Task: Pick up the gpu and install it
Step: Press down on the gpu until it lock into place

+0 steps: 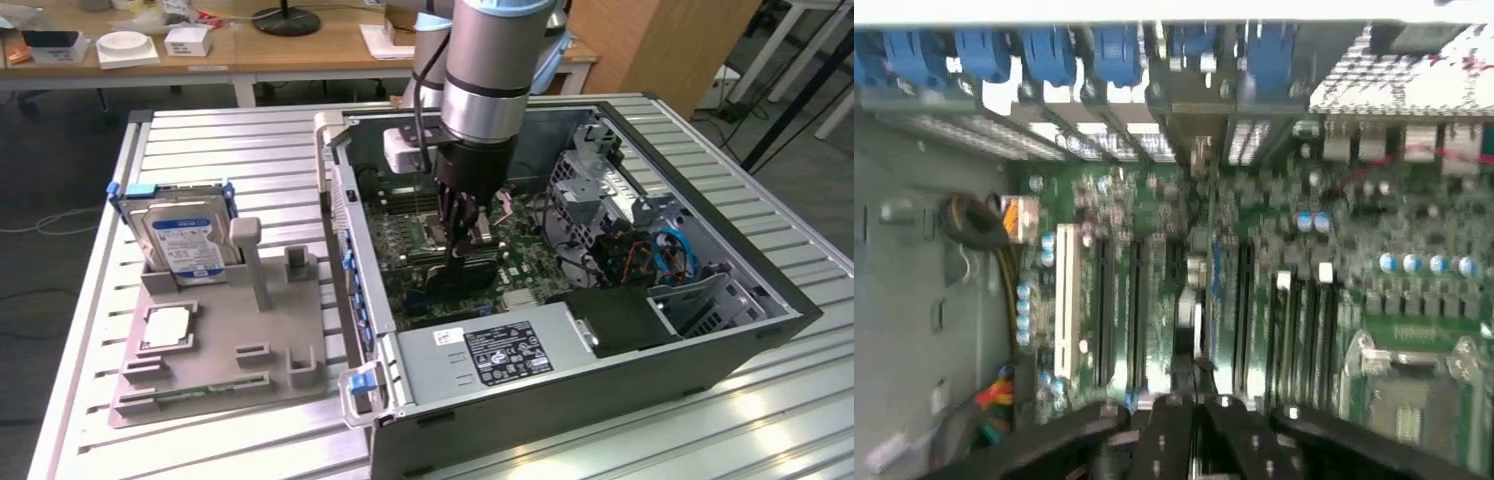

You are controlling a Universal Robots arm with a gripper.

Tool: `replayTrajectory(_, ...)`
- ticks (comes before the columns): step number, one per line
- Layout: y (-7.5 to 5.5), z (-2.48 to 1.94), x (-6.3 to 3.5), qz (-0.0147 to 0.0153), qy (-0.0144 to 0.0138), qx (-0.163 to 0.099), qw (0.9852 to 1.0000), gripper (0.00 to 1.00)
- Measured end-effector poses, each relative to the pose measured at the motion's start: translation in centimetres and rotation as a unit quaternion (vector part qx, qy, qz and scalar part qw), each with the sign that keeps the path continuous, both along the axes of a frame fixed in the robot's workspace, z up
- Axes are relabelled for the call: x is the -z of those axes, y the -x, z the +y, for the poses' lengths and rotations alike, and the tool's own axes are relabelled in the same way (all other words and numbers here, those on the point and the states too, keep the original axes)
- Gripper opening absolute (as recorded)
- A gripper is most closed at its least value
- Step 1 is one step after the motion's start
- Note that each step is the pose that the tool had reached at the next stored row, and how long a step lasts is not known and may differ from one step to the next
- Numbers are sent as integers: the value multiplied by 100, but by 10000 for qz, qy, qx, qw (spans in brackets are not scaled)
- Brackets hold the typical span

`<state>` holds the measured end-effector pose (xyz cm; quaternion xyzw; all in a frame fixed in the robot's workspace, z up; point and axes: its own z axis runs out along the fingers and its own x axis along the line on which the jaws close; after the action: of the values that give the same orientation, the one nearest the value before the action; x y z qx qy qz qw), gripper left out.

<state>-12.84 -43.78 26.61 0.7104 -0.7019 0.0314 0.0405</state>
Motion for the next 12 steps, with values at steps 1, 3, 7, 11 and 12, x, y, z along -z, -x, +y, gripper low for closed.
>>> replayTrajectory(1, 1, -2, -48, 4, 5, 0, 10000, 11)
replayTrajectory(3, 2, -3, -140, 5, 6, 0, 10000, 11)
replayTrajectory(7, 2, -3, -269, 7, 8, -1, 10000, 11)
replayTrajectory(11, 2, -3, -268, 6, 7, 0, 10000, 11)
replayTrajectory(12, 2, -3, -268, 6, 7, 0, 10000, 11)
